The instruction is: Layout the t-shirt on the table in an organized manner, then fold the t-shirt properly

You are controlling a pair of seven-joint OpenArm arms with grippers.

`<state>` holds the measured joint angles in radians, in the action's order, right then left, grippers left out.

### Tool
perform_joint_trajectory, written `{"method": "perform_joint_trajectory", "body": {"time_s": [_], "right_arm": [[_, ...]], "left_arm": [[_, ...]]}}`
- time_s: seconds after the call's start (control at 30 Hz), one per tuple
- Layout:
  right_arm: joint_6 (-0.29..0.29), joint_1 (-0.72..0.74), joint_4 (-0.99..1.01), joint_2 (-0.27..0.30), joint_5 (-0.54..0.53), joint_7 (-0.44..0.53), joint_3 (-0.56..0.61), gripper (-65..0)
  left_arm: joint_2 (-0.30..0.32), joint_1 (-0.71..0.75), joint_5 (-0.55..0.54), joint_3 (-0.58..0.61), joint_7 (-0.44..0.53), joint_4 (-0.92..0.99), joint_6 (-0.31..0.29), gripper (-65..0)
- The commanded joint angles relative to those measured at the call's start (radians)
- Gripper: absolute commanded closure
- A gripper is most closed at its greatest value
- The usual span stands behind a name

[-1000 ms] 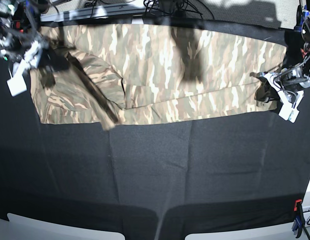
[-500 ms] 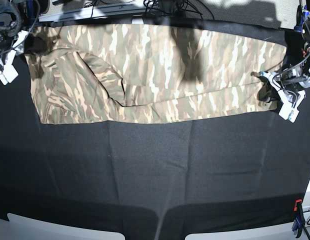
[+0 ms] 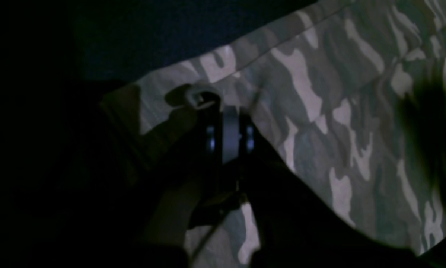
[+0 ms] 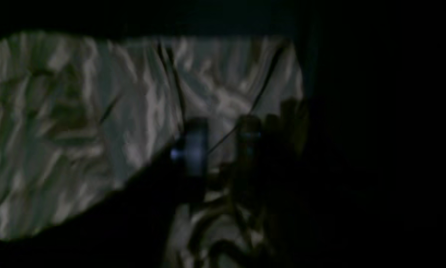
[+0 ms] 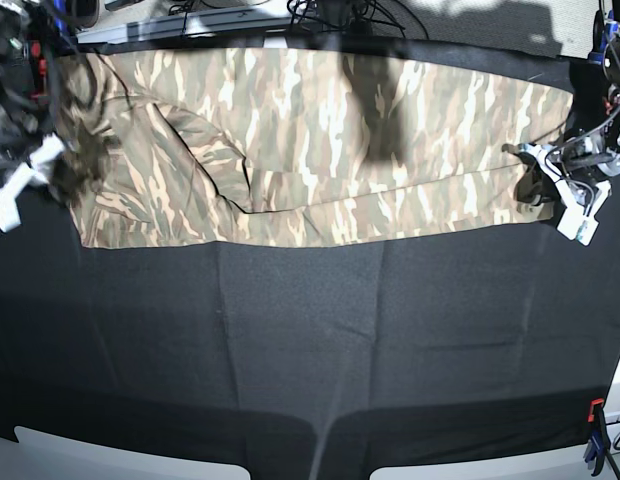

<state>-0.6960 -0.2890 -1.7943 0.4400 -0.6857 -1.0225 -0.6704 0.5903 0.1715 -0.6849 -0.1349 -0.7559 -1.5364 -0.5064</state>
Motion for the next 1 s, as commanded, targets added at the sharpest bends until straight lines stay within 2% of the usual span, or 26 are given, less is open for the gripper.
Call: {"method": "perform_joint_trajectory", "body": {"time_s": [0.0,0.07,0.2,0.43,0.6,0.73,0.87,0.97], "right_arm": [[-0.002,0.026,-0.009,0.005,0.026,0.039,-0.01,-25.8],[-0.002,0.053,-0.002,-0.021,0.078,0.063,-0.009,-27.6],[-0.002,0.101,0.039,-0.043,0.085,0.055,0.034,-27.5],[-0.002,0.225,0.202,-0.044,0.16,0.055,0.243,-27.5],[-0.002,0.324,0.356,-0.045,0.159,0.047,0.375,-27.4],[-0.002,0.353,0.398,-0.045,0.146,-0.038,0.46,-27.4],[-0.002,0.355,0.378,-0.044,0.097,-0.067,0.488,-27.3],[-0.002,0.355,0.349,-0.044,0.072,-0.068,0.488,-21.8]], "left_arm": [[0.019,-0.011,-0.016,-0.01,0.024,-0.017,-0.007,0.0],[0.019,-0.011,-0.016,-0.01,0.024,-0.017,-0.007,0.0],[0.019,-0.011,-0.016,-0.01,0.024,-0.017,-0.007,0.0],[0.019,-0.011,-0.023,-0.01,0.024,-0.017,-0.007,0.0],[0.019,-0.011,-0.023,-0.01,0.023,-0.017,-0.007,0.0],[0.019,-0.011,-0.023,-0.01,0.023,-0.017,-0.007,0.0],[0.019,-0.011,-0.023,-0.01,0.024,-0.017,-0.007,0.0],[0.019,-0.011,-0.023,-0.01,0.023,-0.017,-0.007,0.0]]}}
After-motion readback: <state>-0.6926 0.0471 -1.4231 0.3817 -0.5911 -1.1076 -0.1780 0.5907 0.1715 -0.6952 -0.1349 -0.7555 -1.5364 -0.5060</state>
